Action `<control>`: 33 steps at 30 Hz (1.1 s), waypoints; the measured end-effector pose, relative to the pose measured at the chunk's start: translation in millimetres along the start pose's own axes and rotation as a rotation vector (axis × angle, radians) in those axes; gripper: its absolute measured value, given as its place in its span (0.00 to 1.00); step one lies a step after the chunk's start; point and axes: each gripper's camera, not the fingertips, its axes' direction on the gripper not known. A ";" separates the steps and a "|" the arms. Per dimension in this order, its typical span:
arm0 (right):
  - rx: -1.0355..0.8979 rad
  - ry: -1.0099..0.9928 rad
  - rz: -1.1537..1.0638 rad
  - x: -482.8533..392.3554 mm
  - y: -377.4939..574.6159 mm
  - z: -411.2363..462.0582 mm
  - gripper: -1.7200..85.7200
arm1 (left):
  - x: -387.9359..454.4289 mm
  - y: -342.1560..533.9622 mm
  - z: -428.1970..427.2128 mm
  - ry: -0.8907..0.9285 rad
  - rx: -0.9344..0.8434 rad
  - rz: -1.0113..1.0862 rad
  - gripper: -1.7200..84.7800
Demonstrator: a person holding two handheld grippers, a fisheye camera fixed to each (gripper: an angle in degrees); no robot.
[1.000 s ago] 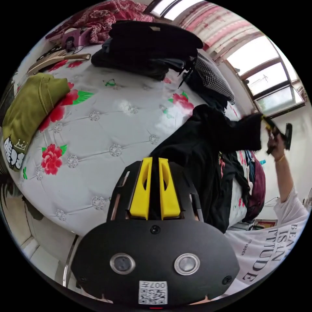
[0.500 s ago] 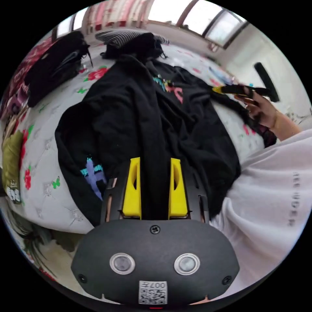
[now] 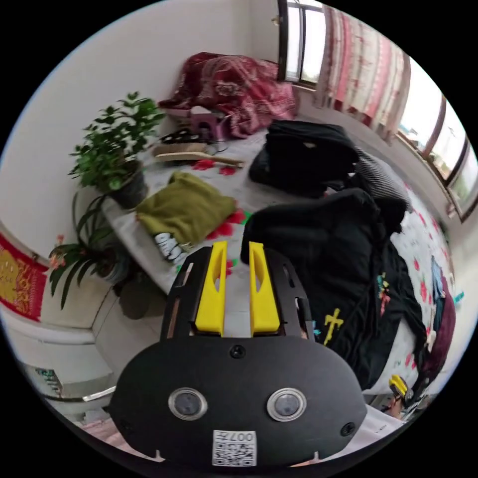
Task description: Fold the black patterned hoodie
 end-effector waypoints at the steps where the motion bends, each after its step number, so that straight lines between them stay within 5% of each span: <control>1: -0.013 0.002 -0.055 -18.3 -0.7 3.1 0.11 | 6.7 23.6 1.9 0.003 0.009 0.045 0.11; 9: -0.179 0.101 -0.348 -111.1 -7.3 61.4 0.11 | 104.7 253.6 91.6 0.083 -0.277 0.342 0.13; 14: -0.293 0.333 -0.456 -122.5 -5.5 105.4 0.07 | 121.9 275.1 125.3 0.034 -0.360 0.409 0.15; 19: -0.263 0.503 -0.540 -98.3 10.1 28.3 0.04 | 111.6 264.3 121.5 0.099 -0.404 0.396 0.09; 27: -0.126 0.255 -0.212 -32.4 41.9 -44.3 0.06 | 43.0 285.3 60.1 0.232 -0.222 0.215 0.09; 33: -0.171 -0.017 -0.005 -10.1 26.7 -3.5 0.10 | 29.8 257.2 85.5 0.261 -0.339 0.292 0.18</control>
